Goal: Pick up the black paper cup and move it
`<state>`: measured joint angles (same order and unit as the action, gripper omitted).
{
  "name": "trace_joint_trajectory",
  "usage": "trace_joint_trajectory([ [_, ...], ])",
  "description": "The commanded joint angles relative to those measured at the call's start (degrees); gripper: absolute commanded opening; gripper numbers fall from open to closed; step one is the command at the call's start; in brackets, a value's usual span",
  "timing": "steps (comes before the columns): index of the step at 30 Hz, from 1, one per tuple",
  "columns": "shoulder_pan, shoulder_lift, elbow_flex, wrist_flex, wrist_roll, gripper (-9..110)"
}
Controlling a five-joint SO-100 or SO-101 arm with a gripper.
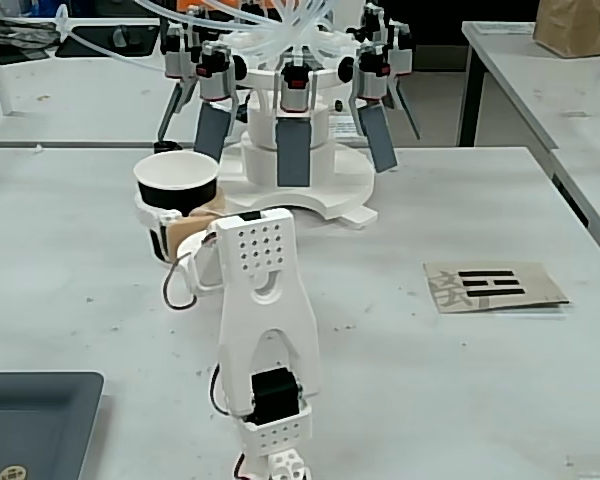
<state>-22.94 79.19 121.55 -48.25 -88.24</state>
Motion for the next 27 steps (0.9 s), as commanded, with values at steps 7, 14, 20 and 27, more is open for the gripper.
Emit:
trace_joint_trajectory([
  [7, 2.55, 11.87, 8.00, -2.72, -0.79, 9],
  [14, 4.83, 17.93, 15.38, -3.96, -1.23, 8],
  [20, 6.86, 20.83, 19.25, -4.75, -1.85, 8],
  [27, 10.55, 21.27, 20.13, -4.75, -2.72, 8],
])
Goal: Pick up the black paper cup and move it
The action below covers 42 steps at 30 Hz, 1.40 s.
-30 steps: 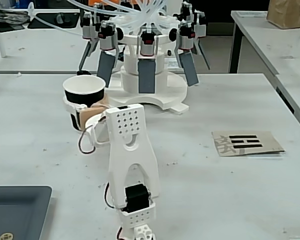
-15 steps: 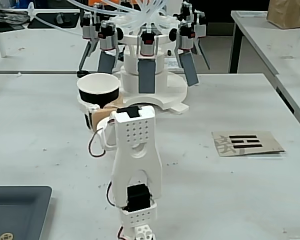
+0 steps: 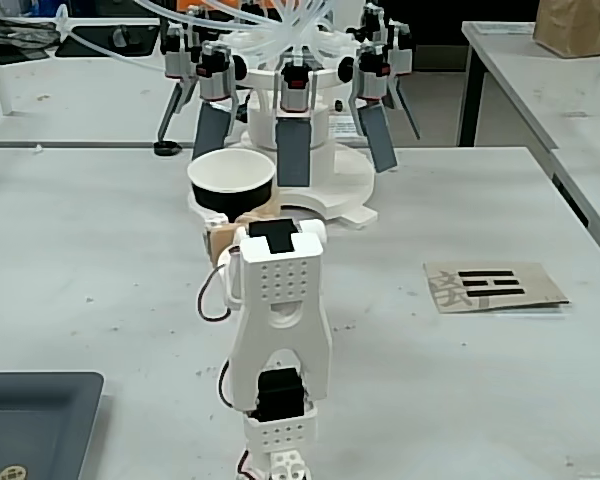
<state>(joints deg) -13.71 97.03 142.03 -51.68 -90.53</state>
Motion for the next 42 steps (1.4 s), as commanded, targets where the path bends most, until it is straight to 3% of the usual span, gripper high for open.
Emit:
trace_joint_trajectory([
  [1, 2.02, 3.43, -0.35, -1.32, -0.62, 8],
  [16, 9.58, 0.44, -1.67, -1.14, -2.72, 8],
  [42, 12.04, -13.45, -22.24, 4.22, -4.48, 8],
])
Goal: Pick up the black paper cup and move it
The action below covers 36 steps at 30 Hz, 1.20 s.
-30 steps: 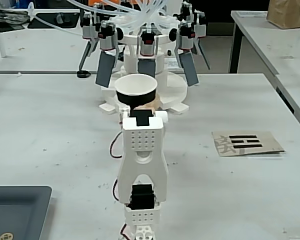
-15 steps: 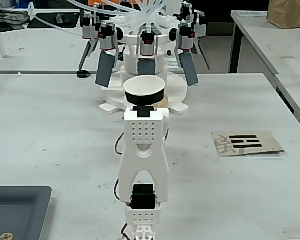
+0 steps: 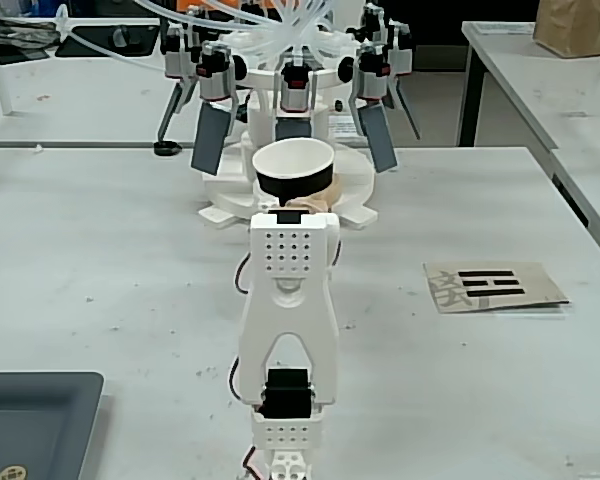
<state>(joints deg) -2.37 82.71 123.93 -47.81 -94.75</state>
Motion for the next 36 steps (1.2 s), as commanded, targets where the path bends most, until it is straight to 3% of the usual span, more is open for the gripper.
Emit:
trace_joint_trajectory([
  [1, 0.79, 0.53, -4.75, 0.62, -0.26, 8],
  [36, 0.97, -3.87, -10.63, 2.81, -0.35, 8],
])
